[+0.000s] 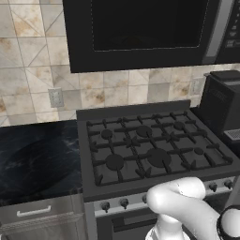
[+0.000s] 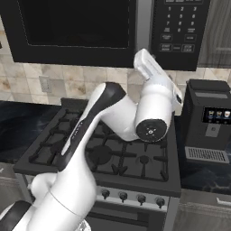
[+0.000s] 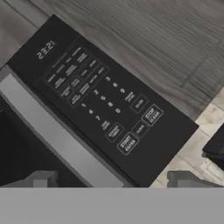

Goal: Remove the kiwi from the bowl and place it on the small plate. Then place the bowl with only the chicken drumstick in the microwave, close the door, and press the start button to microwave the chicken drumstick.

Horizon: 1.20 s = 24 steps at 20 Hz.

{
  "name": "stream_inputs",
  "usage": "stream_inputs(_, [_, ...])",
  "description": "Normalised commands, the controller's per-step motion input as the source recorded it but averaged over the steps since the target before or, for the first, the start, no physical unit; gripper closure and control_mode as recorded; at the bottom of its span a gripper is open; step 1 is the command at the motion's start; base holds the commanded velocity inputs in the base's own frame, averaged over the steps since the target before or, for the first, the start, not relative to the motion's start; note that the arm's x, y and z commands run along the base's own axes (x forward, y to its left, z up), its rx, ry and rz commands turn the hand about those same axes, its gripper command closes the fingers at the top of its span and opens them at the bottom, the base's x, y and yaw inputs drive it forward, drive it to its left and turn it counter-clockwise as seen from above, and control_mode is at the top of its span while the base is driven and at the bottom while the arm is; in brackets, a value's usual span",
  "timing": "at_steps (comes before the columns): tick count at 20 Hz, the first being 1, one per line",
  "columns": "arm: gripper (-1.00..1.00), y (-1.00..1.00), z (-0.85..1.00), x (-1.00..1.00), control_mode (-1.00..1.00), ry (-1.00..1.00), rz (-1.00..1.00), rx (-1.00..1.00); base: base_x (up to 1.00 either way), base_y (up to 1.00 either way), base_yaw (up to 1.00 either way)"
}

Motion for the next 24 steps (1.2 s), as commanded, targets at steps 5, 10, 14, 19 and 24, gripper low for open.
stream_inputs(5, [-1.00, 0.00, -0.01, 0.34, -1.00, 0.27, 0.00, 0.21, 0.00, 0.00, 0.00])
stream_inputs(10, [-1.00, 0.07, -0.11, 0.40, -1.00, 0.24, 0.00, 0.10, 0.00, 0.00, 0.00])
stream_inputs(14, [-1.00, 0.02, -0.13, 0.02, -1.00, 0.11, 0.08, 0.10, 0.00, 0.00, 0.00])
stream_inputs(19, [-1.00, 0.04, -0.02, 0.00, -1.00, 0.04, 0.10, 0.14, 0.00, 0.00, 0.00])
stream_inputs(24, [-1.00, 0.09, -0.01, 0.01, -1.00, 0.00, 0.08, 0.16, 0.00, 0.00, 0.00])
